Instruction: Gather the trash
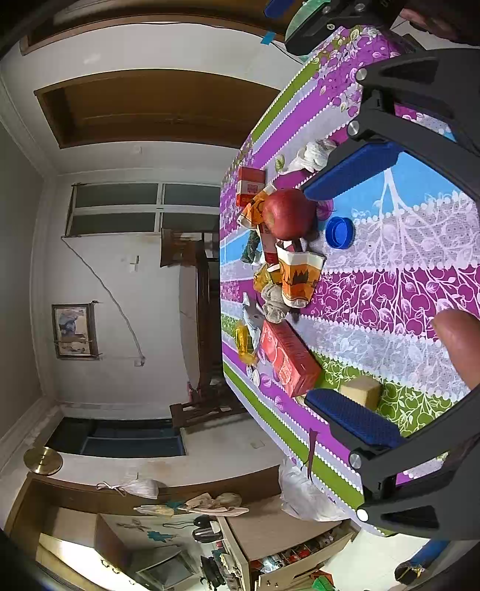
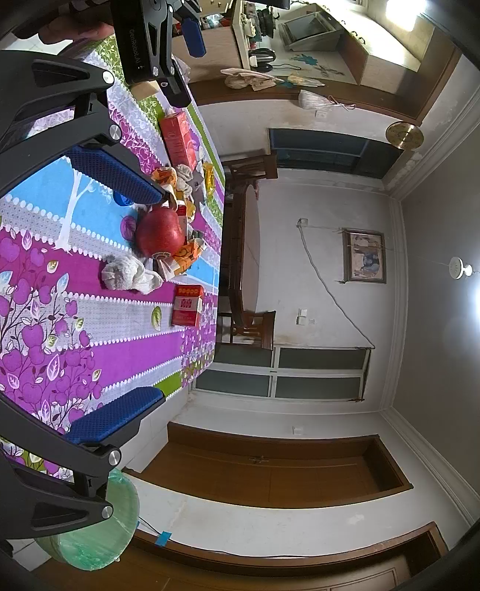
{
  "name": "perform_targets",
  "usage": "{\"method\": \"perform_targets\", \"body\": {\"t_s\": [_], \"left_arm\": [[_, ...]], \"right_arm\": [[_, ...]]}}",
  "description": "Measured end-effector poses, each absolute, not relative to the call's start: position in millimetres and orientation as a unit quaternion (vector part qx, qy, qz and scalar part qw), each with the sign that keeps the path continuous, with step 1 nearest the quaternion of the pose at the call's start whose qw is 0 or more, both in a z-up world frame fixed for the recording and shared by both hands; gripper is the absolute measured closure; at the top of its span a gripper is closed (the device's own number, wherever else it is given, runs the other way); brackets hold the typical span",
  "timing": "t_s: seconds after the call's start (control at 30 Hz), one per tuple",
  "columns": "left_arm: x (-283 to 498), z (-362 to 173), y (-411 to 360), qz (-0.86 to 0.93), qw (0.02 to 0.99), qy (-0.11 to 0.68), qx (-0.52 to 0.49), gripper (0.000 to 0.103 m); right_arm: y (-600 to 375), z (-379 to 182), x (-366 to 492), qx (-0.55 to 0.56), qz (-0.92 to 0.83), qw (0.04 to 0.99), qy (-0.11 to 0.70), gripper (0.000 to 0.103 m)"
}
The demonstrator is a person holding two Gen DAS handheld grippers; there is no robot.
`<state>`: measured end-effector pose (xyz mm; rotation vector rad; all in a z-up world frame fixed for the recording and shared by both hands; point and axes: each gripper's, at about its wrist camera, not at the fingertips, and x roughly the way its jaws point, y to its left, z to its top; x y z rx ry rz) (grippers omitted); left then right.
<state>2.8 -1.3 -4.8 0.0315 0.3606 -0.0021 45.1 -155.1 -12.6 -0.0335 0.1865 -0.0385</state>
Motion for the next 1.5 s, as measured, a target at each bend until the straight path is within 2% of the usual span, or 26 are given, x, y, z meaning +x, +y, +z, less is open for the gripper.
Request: {"method": "perform_targets", "body": {"t_s": [0.73,0.83,0.93,1.03,1.07,1.1,1.17,1.27,1.5], "left_arm": [[18.9,-13.7,5.2,-0.002,0.977,0.21,0.03,0.005],[36.1,-13.9,17.0,-0.016,0.967,0.252,0.031,0.005],[51.7,-15.8,36.4,-0.04,0.957,0.287,0.018,0.005],[64.4,-19.9,84.4,-0.017,0.95,0.312,-0.025,0.005],[68.6,-22.6,98.3,-0.009,0.946,0.322,-0.035,0.005],[71.6,-25.0,110.1,-0.006,0.943,0.331,-0.043,0.01],[75.5,-31.6,130.7,-0.003,0.936,0.349,-0.05,0.018],[74.5,-39.0,134.6,-0.005,0.933,0.36,-0.023,0.019],[88.3,-74.4,121.5,-0.028,0.915,0.403,0.012,0.032]], "right_arm": [[-152.0,-13.2,54.3,-0.029,0.001,0.993,0.113,0.004],[-153.3,-10.2,67.5,-0.027,0.032,0.99,0.136,0.004],[-163.3,-11.6,98.4,0.007,0.088,0.976,0.199,0.004],[-168.8,-19.2,127.1,0.03,0.127,0.958,0.254,0.012],[-172.6,-23.3,138.4,0.042,0.135,0.951,0.275,0.024],[-174.9,-25.9,144.9,0.047,0.137,0.947,0.286,0.036],[-179.3,-31.3,160.1,0.047,0.134,0.943,0.302,0.04],[-183.3,-36.1,173.8,0.052,0.142,0.938,0.31,0.039],[-162.6,-41.5,184.7,0.052,0.202,0.922,0.325,0.031]]}}
